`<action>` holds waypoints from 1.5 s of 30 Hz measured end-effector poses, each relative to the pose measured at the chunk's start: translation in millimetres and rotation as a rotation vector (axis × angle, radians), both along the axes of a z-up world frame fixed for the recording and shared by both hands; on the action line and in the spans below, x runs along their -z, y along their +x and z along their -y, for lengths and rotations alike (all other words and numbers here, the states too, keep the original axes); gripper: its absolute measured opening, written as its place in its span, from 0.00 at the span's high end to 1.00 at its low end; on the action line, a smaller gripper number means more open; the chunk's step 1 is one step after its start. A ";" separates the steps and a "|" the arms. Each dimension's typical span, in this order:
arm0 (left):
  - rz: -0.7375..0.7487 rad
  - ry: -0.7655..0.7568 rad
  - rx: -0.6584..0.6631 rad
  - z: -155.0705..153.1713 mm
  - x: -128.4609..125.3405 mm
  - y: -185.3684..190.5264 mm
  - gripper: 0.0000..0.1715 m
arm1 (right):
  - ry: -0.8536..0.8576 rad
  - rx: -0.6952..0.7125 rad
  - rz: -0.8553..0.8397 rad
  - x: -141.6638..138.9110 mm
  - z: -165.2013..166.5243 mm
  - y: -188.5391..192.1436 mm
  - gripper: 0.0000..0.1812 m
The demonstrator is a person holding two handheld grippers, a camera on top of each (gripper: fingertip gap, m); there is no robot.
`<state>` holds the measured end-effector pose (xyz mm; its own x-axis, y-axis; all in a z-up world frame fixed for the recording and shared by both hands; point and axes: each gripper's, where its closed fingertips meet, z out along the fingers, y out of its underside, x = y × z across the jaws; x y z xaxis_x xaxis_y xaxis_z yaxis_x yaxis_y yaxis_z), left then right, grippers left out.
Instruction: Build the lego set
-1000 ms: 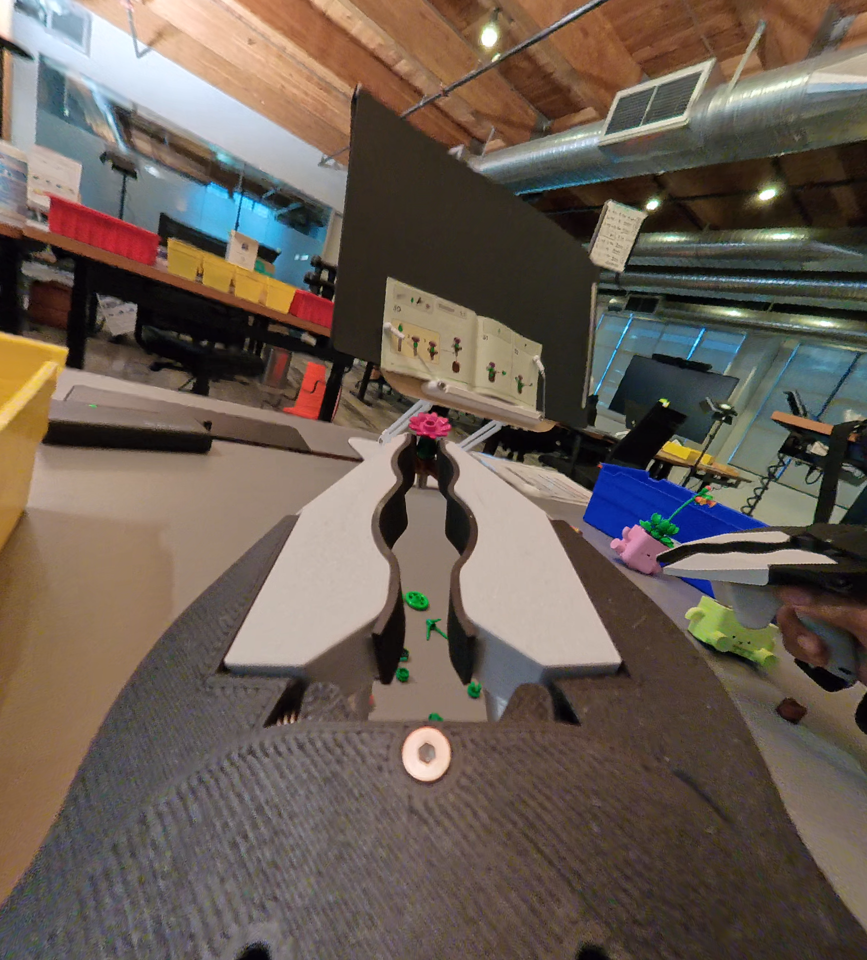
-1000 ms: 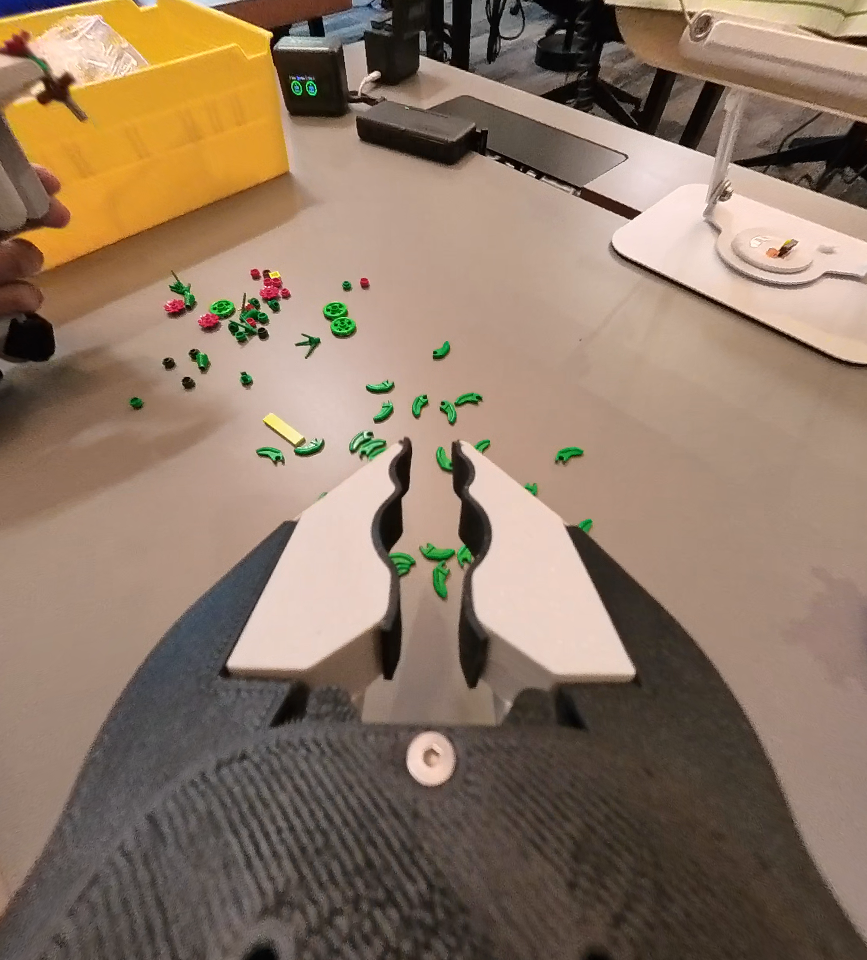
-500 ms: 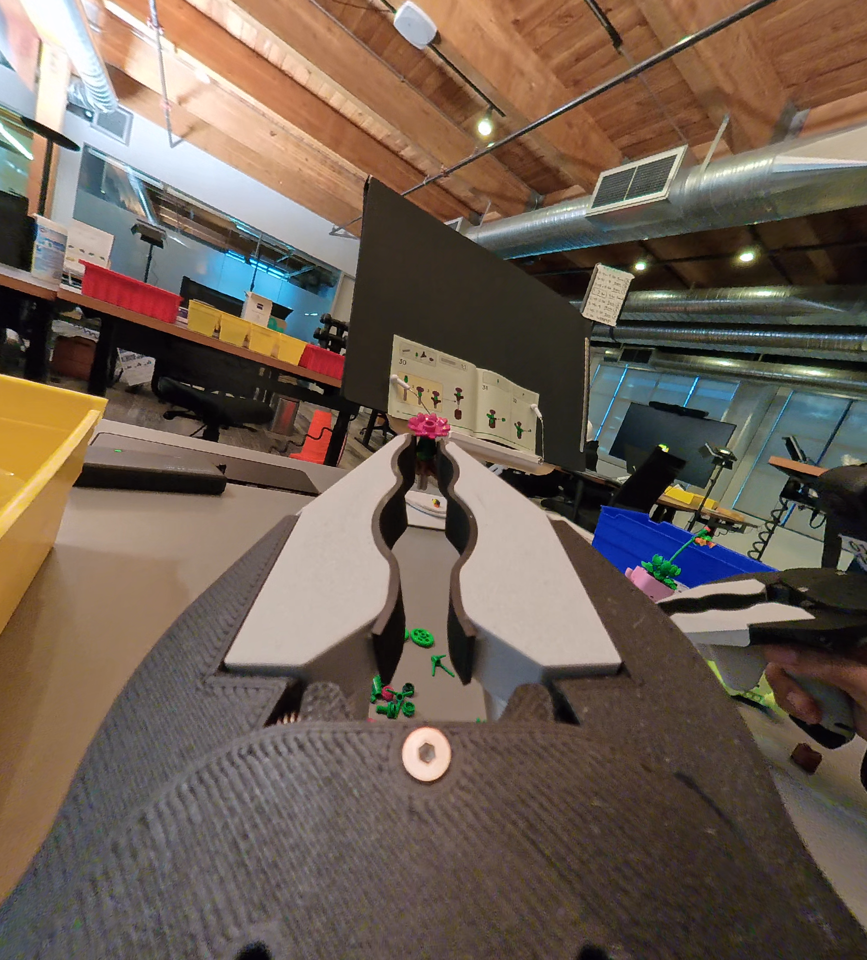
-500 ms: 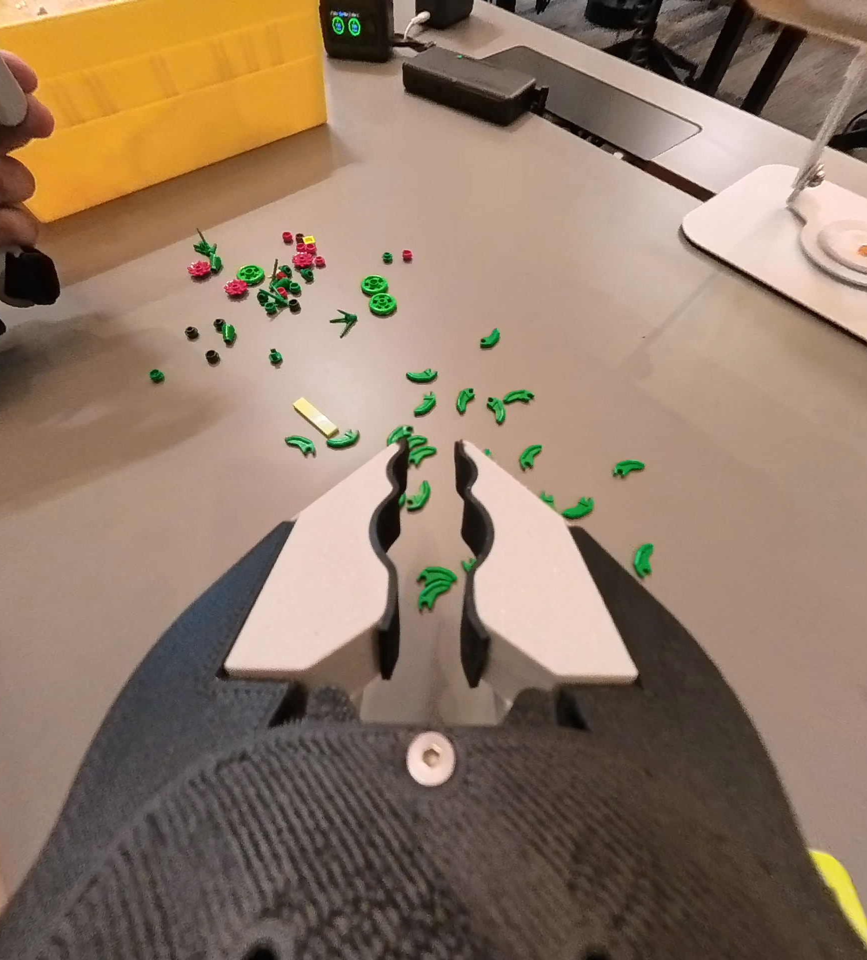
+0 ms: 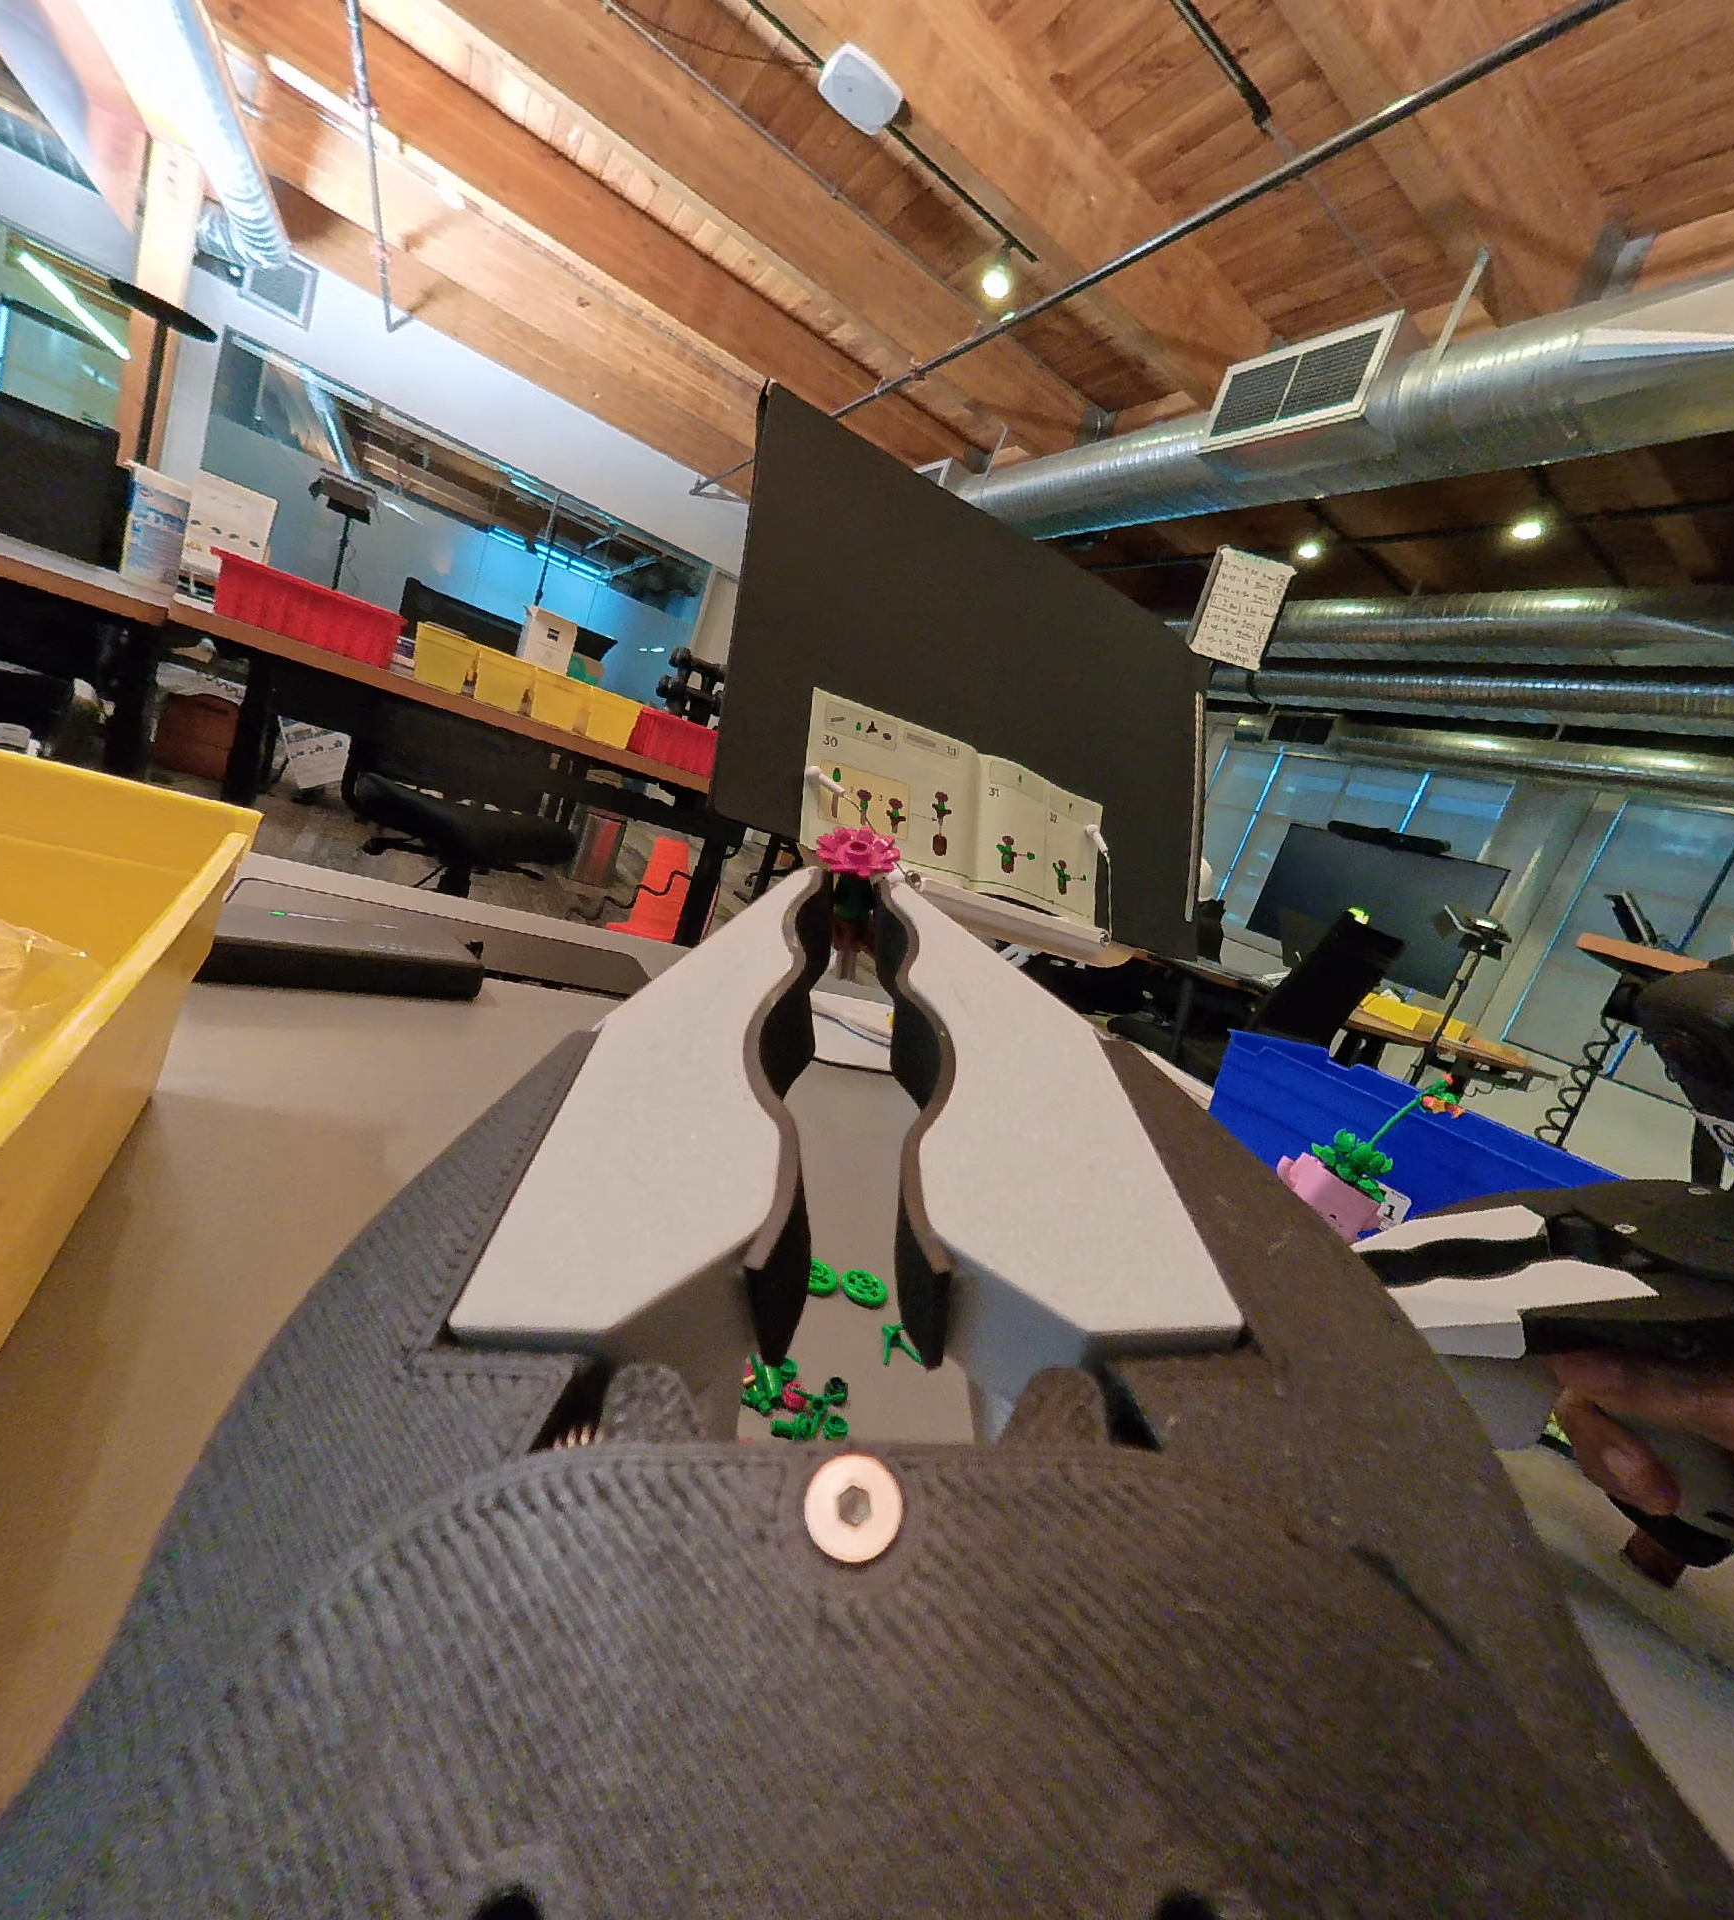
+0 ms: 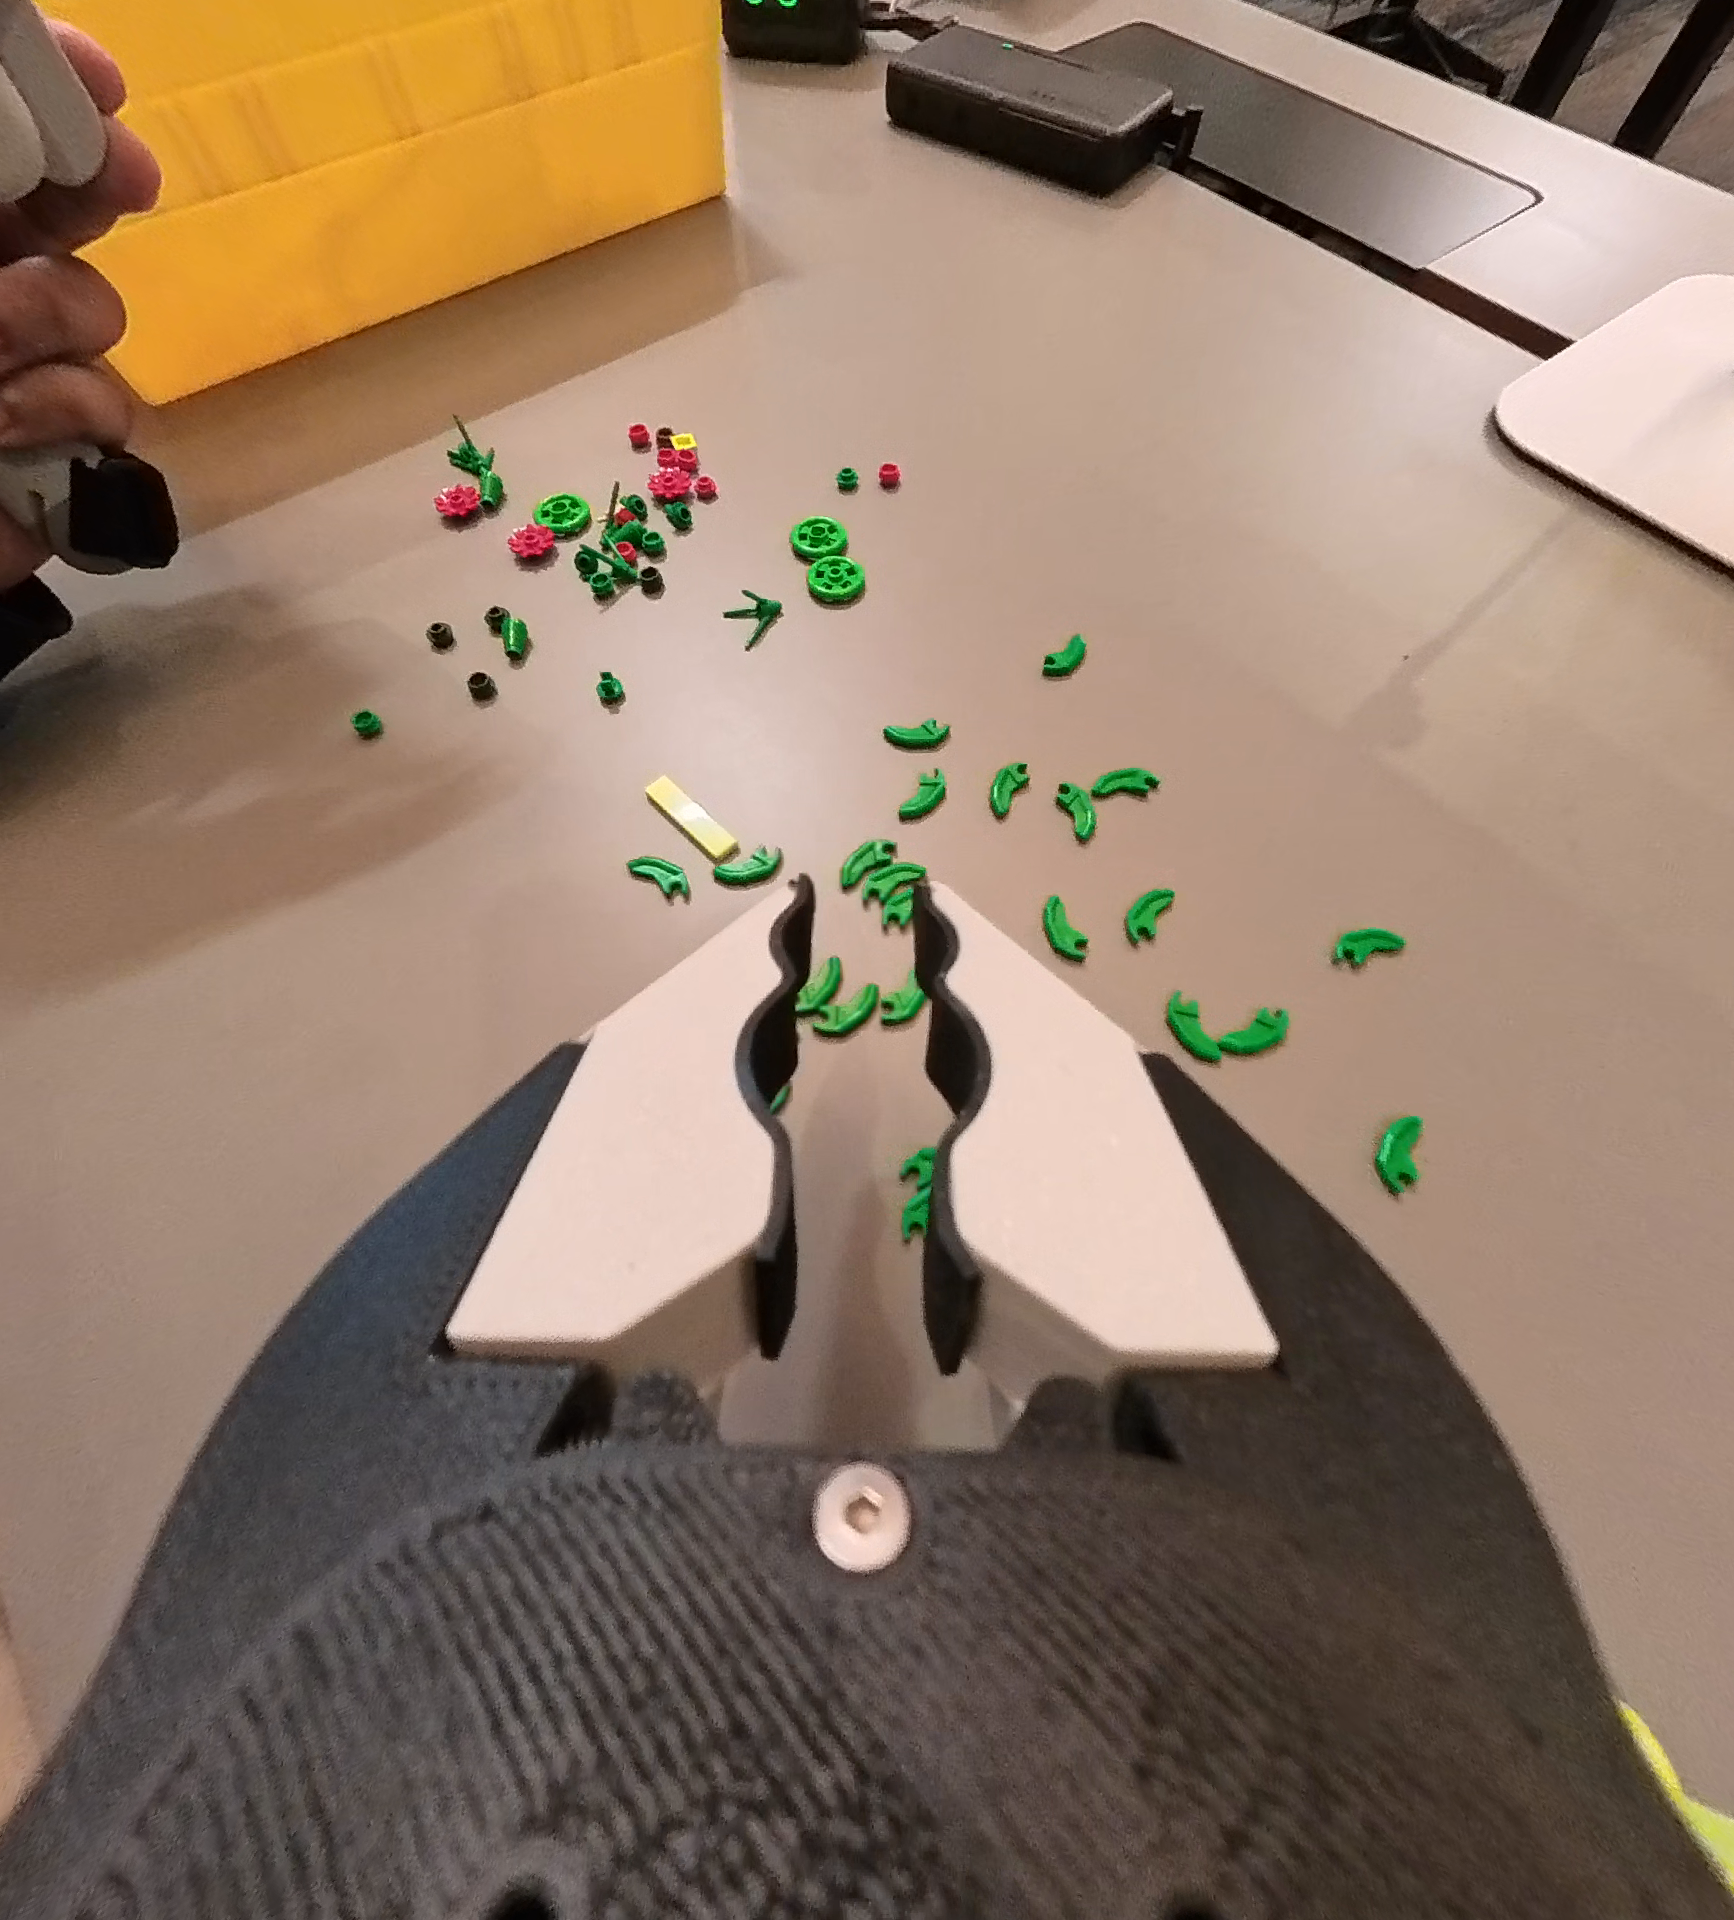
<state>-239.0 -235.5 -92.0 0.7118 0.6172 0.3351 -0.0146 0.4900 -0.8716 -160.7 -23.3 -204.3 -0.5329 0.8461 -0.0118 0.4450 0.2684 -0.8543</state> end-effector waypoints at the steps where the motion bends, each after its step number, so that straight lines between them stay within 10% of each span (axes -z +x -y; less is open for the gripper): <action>1: -0.001 0.001 -0.003 0.7 -0.3 -0.1 0.98 | 0.001 -0.002 0.000 0.3 0.6 0.1 0.91; 45: 0.055 0.008 0.011 -4.1 7.4 -4.4 0.98 | 0.026 -0.105 0.038 14.9 40.2 6.3 0.89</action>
<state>-243.4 -231.4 -99.5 0.6991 0.6063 0.3791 0.0389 0.4971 -0.8668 -154.4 -63.5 -219.2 -0.6181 0.7860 -0.0131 0.4457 0.3367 -0.8295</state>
